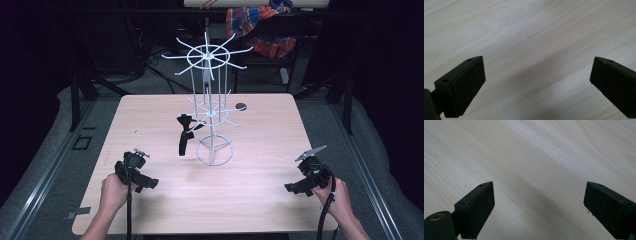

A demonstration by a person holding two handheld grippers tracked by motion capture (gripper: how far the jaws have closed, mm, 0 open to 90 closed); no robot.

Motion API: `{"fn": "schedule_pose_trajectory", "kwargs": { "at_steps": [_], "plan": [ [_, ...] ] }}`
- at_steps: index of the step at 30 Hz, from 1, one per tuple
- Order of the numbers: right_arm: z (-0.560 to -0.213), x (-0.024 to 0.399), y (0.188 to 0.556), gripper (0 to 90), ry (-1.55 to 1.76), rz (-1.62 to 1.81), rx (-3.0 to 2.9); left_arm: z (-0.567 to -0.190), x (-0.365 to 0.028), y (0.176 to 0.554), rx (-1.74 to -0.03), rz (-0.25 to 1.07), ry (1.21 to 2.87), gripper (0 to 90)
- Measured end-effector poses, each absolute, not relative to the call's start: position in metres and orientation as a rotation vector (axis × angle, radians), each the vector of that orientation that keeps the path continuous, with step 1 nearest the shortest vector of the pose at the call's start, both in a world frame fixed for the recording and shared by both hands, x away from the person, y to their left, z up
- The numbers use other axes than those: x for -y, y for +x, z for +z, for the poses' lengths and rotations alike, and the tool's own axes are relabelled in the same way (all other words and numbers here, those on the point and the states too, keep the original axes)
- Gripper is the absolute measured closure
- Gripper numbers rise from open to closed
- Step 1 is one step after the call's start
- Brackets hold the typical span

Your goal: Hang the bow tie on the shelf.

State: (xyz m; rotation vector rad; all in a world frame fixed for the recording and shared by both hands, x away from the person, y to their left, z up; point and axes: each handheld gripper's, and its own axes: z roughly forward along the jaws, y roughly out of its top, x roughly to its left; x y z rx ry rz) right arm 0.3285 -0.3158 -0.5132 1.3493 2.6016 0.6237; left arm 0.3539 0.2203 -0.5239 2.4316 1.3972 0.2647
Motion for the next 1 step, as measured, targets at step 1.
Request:
{"fn": "schedule_pose_trajectory", "kwargs": {
  "at_steps": [1],
  "plan": [
    [-0.5148, 0.3151, 0.328, 9.3, 1.364, 0.647, -2.583, -0.5233, -0.2197, 0.3542, -1.394, 0.267, 2.431, 0.2]
  ]
}}
